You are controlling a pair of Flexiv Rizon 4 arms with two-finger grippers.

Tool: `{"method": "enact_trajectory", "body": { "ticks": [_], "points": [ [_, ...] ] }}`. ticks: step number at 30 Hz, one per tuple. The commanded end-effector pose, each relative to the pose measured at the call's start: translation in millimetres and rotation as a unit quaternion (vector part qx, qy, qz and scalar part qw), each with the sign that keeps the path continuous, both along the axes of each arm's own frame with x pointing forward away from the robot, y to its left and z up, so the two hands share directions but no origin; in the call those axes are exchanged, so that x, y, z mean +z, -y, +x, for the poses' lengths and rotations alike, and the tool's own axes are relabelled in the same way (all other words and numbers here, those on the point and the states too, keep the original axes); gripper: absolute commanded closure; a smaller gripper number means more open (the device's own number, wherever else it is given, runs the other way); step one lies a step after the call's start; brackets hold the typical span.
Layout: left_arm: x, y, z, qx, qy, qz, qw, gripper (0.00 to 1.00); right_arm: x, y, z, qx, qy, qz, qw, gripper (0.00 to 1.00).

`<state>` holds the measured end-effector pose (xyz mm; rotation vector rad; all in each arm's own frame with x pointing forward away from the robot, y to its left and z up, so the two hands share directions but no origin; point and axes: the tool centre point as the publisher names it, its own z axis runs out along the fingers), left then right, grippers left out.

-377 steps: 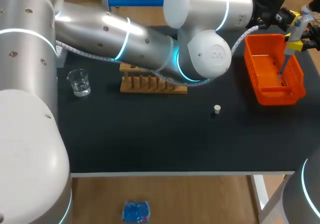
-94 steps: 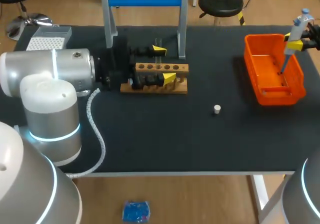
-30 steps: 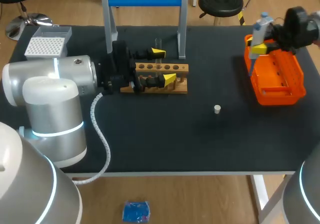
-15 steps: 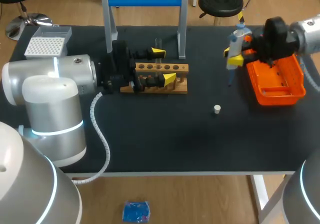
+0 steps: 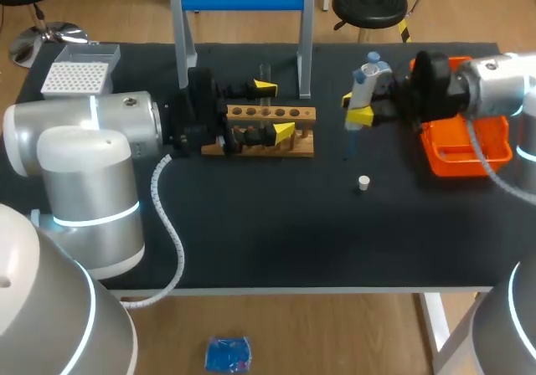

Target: Invert the test tube, pick up the pipette, mount the tip to pipette, aspirate from beaker and dispense into the tube, eject the tip, return the pipette, and cap with the stopper.

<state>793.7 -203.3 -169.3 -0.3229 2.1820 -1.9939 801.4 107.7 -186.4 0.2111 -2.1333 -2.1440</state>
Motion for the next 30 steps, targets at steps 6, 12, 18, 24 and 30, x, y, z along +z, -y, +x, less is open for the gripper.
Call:
{"method": "enact_trajectory", "body": {
  "ticks": [6, 12, 18, 24, 30],
  "points": [
    [-1.1, 0.8, -0.3, 0.001, 0.001, -0.001, 1.000, 0.00, -4.6, -32.5, -11.3, -0.001, 0.005, 0.015, 1.000, 1.00],
    [-1.1, 0.8, -0.3, 0.001, 0.001, -0.001, 1.000, 0.00, -14.2, -52.8, -13.7, 0.001, 0.004, 0.005, 1.000, 1.00],
    [-1.1, 0.8, -0.3, 0.001, 0.001, -0.001, 1.000, 0.00, -22.5, -70.4, -13.4, 0.005, -0.005, 0.000, 1.000, 1.00],
    [-1.1, 0.8, -0.3, 0.001, 0.001, -0.001, 1.000, 0.00, -25.6, -84.9, -11.5, 0.014, -0.009, -0.004, 1.000, 1.00],
    [-1.1, 0.8, -0.3, 0.001, 0.001, -0.001, 1.000, 0.00, -28.5, -97.7, -10.8, 0.021, -0.009, -0.010, 1.000, 1.00]
  ]
}}
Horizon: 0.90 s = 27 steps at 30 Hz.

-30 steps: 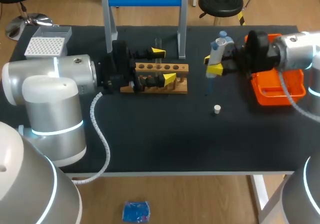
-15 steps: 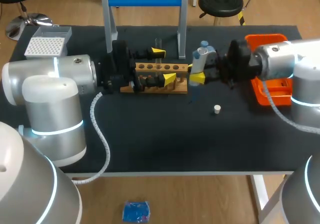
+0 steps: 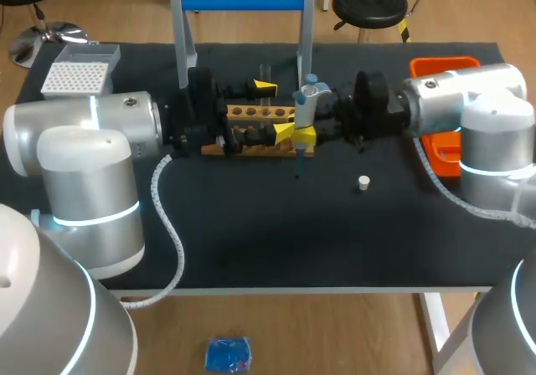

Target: Invert the test tube, pick up the pipette, mount the tip to pipette, aspirate from beaker and dispense into the tube, eject the tip, return the pipette, and cap with the stopper.

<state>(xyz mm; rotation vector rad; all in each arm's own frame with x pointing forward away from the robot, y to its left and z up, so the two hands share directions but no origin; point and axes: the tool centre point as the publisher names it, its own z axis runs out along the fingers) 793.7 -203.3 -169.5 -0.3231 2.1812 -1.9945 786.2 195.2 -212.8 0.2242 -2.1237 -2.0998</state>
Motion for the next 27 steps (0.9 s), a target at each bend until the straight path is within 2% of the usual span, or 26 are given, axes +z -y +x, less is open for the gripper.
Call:
{"method": "enact_trajectory", "body": {
  "ticks": [1, 14, 27],
  "points": [
    [-0.9, 0.8, -0.3, 0.001, 0.001, -0.001, 1.000, 0.00, -2.3, -12.1, 4.9, 0.005, 0.000, -0.001, 1.000, 1.00],
    [-0.9, 0.8, -0.3, 0.001, 0.001, -0.001, 1.000, 0.00, 1.3, -30.2, 10.6, 0.011, 0.005, -0.004, 1.000, 1.00],
    [-0.9, 0.8, -0.3, 0.001, 0.001, -0.001, 1.000, 0.00, -1.2, -36.2, 11.2, 0.010, 0.003, -0.002, 1.000, 1.00]
  ]
}}
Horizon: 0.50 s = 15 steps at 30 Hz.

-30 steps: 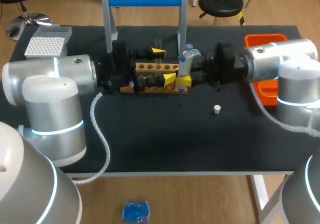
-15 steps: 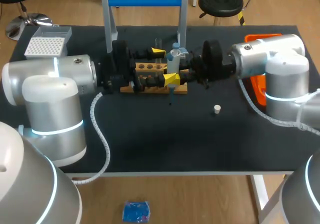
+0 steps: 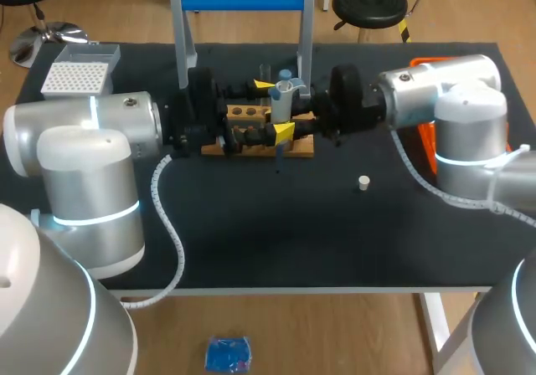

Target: Invert the test tube, pick up the pipette, mount the tip to pipette, aspirate from beaker and dispense into the tube, eject the tip, return the pipette, and cap with the stopper.

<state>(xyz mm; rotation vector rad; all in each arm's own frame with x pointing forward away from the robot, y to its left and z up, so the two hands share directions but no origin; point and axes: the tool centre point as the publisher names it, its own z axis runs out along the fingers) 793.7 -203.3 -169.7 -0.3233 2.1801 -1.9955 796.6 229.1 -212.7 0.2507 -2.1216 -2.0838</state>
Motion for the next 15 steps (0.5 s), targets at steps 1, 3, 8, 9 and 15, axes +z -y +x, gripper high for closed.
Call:
{"method": "enact_trajectory", "body": {
  "ticks": [1, 3, 8, 9, 15],
  "points": [
    [-0.7, 0.8, -0.3, 0.001, 0.001, 0.000, 1.000, 0.00, -1.4, -2.7, 0.8, -0.001, 0.000, 0.001, 1.000, 1.00],
    [-0.7, 0.8, -0.3, 0.001, 0.001, 0.000, 1.000, 0.00, -1.8, -3.1, 0.9, -0.002, 0.000, 0.002, 1.000, 1.00],
    [-0.7, 0.8, -0.3, 0.001, 0.001, 0.000, 1.000, 0.00, -2.6, -4.0, 1.2, -0.003, -0.003, 0.005, 1.000, 1.00],
    [-0.7, 0.8, -0.3, 0.001, 0.001, 0.000, 1.000, 0.00, -2.7, -4.1, 1.2, -0.003, -0.003, 0.005, 1.000, 1.00],
    [-0.7, 0.8, -0.3, 0.001, 0.001, 0.000, 1.000, 0.00, -1.2, -6.0, 1.0, -0.003, -0.004, 0.008, 1.000, 1.00]
  ]
}}
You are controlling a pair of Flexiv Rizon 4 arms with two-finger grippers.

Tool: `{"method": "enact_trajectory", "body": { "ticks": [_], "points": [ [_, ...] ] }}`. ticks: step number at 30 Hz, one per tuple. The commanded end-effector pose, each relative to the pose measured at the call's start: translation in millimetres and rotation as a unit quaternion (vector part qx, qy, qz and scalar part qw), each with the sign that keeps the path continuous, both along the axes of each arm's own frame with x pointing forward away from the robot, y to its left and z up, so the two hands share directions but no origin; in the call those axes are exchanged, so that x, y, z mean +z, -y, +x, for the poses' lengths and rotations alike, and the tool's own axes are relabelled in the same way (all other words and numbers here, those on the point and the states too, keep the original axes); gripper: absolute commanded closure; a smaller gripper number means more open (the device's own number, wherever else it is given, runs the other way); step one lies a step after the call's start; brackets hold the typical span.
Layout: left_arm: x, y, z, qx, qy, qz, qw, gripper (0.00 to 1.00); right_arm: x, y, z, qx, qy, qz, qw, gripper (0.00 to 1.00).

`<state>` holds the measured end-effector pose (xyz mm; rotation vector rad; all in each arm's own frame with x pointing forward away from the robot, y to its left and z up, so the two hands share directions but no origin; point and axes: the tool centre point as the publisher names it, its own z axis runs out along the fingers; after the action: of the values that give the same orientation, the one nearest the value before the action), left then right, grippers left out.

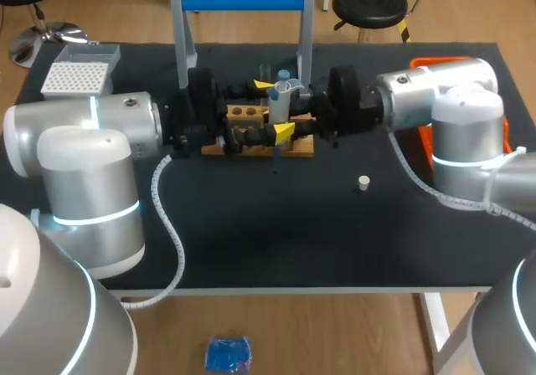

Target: Invert the test tube, pick up the pipette, mount the tip to pipette, aspirate from beaker and dispense into the tube, eject the tip, return the pipette, and cap with the stopper.

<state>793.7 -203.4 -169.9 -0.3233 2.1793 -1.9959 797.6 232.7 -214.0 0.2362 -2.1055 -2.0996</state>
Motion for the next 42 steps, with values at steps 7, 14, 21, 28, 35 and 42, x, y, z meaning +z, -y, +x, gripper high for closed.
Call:
{"method": "enact_trajectory", "body": {
  "ticks": [7, 14, 21, 28, 35, 42],
  "points": [
    [-0.6, 0.7, -0.3, 0.001, 0.001, 0.000, 1.000, 0.00, 1.6, -4.4, -0.6, 0.000, 0.002, 0.004, 1.000, 1.00],
    [-0.6, 0.7, -0.3, 0.001, 0.001, 0.000, 1.000, 0.65, 2.4, -5.6, -1.7, 0.000, 0.004, 0.004, 1.000, 1.00],
    [-0.6, 0.7, -0.3, 0.001, 0.001, 0.000, 1.000, 1.00, 3.3, -6.3, -2.4, -0.001, 0.005, 0.005, 1.000, 1.00],
    [-0.6, 0.7, -0.3, 0.001, 0.001, 0.000, 1.000, 1.00, 3.4, -6.6, -2.6, -0.001, 0.005, 0.005, 1.000, 1.00],
    [-0.6, 0.7, -0.3, 0.001, 0.001, 0.000, 1.000, 1.00, 4.0, -6.6, -2.6, -0.003, 0.010, -0.002, 1.000, 0.77],
    [-0.6, 0.7, -0.3, 0.001, 0.001, 0.000, 1.000, 1.00, 4.5, -2.6, -0.3, -0.012, 0.011, -0.008, 1.000, 0.00]
  ]
}}
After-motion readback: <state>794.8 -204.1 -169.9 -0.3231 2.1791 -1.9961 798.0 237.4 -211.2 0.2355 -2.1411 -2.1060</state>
